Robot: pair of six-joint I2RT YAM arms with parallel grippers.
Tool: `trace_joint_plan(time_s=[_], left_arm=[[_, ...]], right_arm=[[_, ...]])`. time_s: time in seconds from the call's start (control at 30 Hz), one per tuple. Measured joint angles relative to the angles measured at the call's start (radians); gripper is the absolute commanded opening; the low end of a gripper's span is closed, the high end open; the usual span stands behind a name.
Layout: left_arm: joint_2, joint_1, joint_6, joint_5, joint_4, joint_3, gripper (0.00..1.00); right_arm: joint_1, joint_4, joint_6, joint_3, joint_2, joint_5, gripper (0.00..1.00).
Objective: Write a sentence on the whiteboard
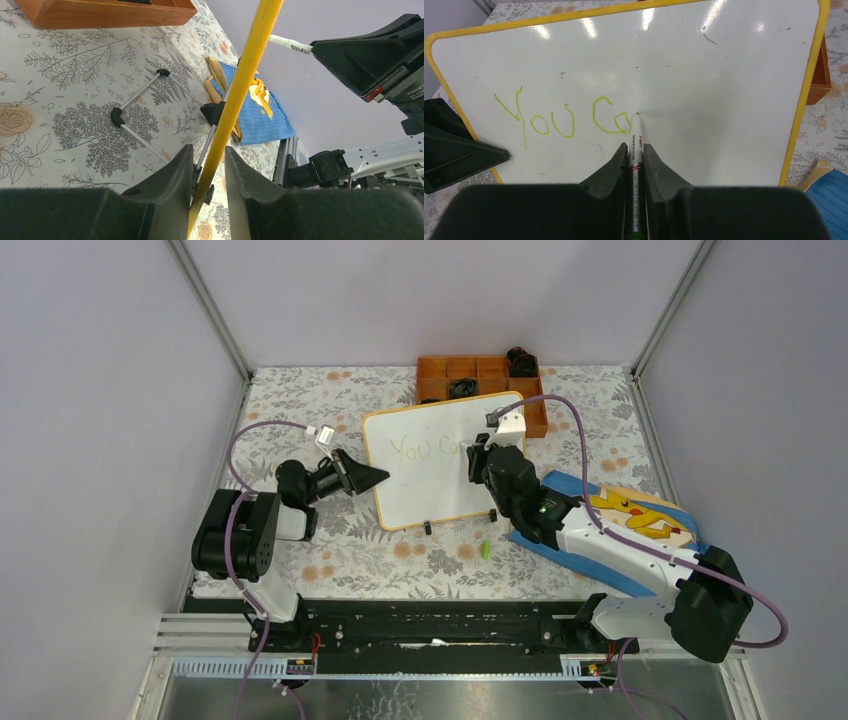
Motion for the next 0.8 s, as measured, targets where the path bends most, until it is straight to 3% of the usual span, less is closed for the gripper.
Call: trace_joint_plan(time_s=[0.8], left_arm=[[-0.008, -0.005, 0.015, 0.0, -0.032, 0.0, 0.36]], right_arm=[[-0.005, 0.005, 0.035, -0.056, -0.019, -0.003, 0.0]])
